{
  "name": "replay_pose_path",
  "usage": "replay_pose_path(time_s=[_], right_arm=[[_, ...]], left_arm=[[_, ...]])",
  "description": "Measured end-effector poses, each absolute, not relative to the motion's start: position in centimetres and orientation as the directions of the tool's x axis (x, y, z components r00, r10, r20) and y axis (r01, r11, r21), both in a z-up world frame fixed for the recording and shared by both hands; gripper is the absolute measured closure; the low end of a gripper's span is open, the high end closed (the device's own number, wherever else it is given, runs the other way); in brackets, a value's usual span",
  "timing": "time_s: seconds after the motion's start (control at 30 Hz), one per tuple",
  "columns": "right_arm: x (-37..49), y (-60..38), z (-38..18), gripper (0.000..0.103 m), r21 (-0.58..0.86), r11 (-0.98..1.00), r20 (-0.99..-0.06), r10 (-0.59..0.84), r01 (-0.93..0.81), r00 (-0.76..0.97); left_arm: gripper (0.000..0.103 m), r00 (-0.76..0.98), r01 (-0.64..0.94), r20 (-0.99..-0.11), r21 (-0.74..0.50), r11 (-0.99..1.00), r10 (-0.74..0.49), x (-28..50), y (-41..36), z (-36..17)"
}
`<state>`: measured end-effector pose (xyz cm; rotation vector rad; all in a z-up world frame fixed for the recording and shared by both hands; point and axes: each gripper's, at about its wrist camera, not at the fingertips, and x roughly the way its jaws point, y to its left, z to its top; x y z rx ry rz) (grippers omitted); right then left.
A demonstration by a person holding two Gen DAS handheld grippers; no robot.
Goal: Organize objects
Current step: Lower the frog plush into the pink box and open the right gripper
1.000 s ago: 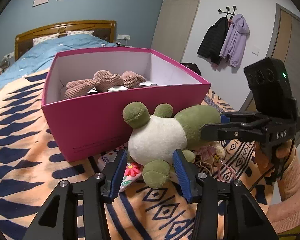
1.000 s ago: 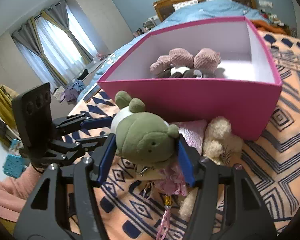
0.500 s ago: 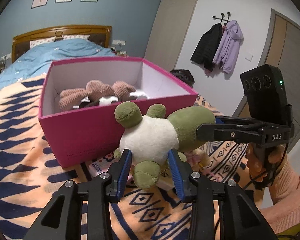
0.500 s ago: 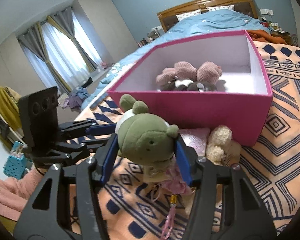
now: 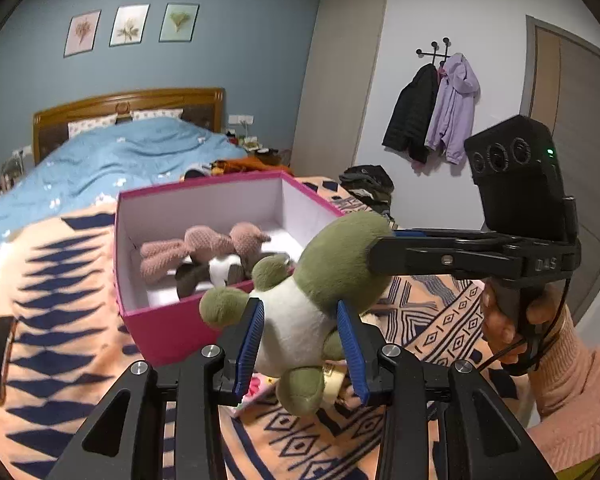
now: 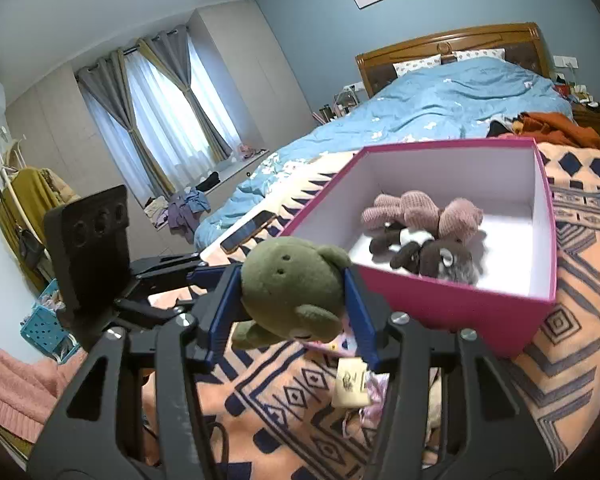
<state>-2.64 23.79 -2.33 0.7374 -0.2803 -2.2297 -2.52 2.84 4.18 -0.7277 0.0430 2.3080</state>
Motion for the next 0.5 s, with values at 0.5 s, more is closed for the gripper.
replay_pose_path(time_s=[0.5], right_arm=[[-4.6,25.7,-3.5,0.051,0.535,-0.647,-0.374,-0.758,0.543,-0.535]], left_arm=[[0.055,-0.56,-0.608,-0.519,-0.272,-0.746,0.646,-3.5,0.7,1.1]])
